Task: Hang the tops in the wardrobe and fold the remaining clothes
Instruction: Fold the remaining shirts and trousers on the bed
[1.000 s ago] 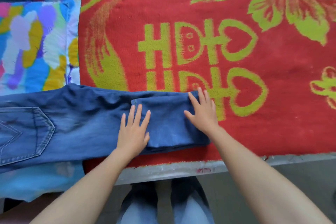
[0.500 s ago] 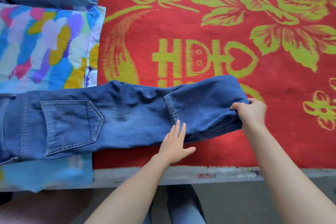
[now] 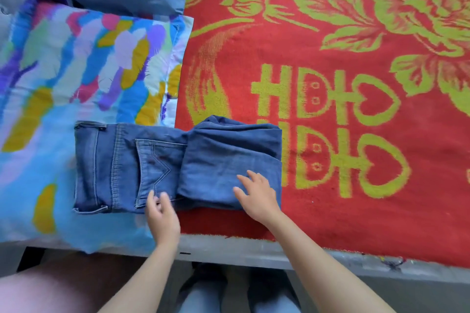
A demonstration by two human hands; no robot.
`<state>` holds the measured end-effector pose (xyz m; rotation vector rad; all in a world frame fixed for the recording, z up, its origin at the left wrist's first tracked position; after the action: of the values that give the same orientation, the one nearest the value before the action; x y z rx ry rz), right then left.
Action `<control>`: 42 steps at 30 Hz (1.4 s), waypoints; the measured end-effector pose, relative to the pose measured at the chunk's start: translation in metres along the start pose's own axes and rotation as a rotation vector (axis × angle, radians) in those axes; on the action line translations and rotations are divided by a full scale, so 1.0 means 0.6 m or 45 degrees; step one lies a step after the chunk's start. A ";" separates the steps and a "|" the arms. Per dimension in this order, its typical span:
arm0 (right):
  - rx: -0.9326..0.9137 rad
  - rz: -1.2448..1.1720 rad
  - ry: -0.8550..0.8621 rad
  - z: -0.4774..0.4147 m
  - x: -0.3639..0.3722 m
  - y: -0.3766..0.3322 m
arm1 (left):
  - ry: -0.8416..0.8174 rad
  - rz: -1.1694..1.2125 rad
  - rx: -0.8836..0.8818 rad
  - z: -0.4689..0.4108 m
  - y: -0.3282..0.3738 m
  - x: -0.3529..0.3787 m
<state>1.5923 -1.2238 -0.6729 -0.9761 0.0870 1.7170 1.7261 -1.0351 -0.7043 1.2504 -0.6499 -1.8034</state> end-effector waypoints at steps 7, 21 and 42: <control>0.634 -1.100 0.320 -0.026 0.017 0.132 | -0.765 -1.347 0.970 0.017 0.046 0.098; -0.212 -0.063 0.578 0.065 -0.219 -0.194 | -1.239 -0.625 0.444 0.157 0.052 0.191; -0.923 1.073 0.472 -0.007 0.100 0.028 | -0.718 -1.544 1.183 0.068 -0.059 0.047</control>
<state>1.5774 -1.1864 -0.7210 -1.9949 0.1321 2.3652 1.6717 -1.0420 -0.7311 1.9944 -1.3085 -3.1017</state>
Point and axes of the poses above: each hand's wrist, its own z-axis away from the middle knuckle, its own x-axis out of the palm, y = z × x, the point moved 6 cm from there along -z, towards the middle knuckle, and after that the axes turned 2 degrees about x, right-handed, at the moved point
